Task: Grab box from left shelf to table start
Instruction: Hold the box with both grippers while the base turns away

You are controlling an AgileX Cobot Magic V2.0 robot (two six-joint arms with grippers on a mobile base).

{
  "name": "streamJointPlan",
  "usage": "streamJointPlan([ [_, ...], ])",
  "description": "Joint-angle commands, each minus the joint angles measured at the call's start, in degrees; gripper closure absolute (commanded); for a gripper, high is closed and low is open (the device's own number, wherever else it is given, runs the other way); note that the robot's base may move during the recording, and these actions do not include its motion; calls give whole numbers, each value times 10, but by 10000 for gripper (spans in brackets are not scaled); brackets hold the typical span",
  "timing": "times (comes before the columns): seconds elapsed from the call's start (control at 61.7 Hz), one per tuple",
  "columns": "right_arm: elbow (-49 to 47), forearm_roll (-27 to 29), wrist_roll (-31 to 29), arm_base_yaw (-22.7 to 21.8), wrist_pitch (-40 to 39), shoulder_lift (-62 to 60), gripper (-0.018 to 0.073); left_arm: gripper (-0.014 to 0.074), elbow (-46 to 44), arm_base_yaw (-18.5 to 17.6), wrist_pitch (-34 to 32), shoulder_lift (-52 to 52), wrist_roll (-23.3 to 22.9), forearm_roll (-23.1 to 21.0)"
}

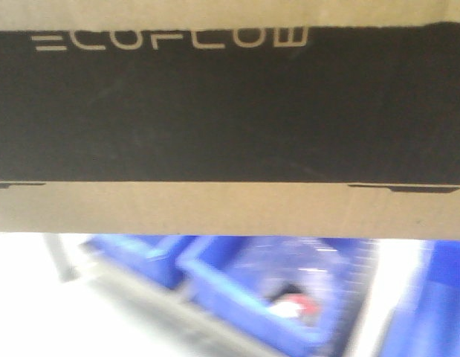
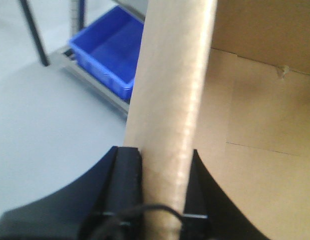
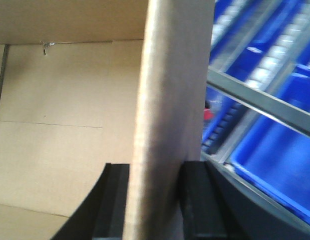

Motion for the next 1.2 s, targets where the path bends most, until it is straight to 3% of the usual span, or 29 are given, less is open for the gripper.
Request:
streamJointPlan([
  [0.0, -16, -54, 1, -6, -48, 4, 533, 682, -26, 4, -113, -10, -38, -7],
  [1.184, -16, -54, 1, -6, -48, 4, 533, 682, -26, 4, -115, -10, -38, -4],
])
